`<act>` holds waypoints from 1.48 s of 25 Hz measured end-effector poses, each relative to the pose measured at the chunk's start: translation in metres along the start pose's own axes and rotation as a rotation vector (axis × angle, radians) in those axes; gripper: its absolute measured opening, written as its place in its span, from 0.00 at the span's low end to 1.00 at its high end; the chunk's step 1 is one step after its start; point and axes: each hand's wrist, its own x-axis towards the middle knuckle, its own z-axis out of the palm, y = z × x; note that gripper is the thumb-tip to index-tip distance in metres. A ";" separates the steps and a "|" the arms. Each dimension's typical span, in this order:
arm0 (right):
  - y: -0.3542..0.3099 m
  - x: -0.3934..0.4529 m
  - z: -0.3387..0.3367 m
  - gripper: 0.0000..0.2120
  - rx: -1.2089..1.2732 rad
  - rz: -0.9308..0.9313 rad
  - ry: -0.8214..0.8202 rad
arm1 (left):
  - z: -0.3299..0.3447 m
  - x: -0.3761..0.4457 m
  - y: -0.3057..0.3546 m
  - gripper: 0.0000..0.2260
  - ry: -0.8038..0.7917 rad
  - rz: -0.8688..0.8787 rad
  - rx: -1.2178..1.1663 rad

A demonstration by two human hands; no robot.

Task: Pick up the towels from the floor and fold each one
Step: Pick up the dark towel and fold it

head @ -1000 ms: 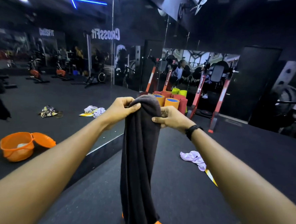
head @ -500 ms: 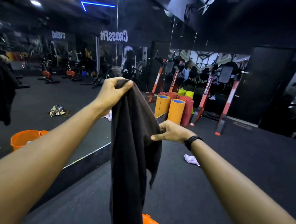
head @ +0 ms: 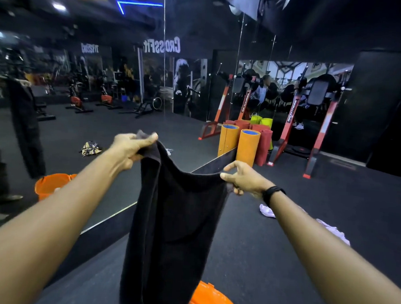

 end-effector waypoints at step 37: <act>-0.027 0.005 0.028 0.21 -0.553 0.182 -0.501 | 0.022 0.003 -0.023 0.12 -0.606 0.284 0.269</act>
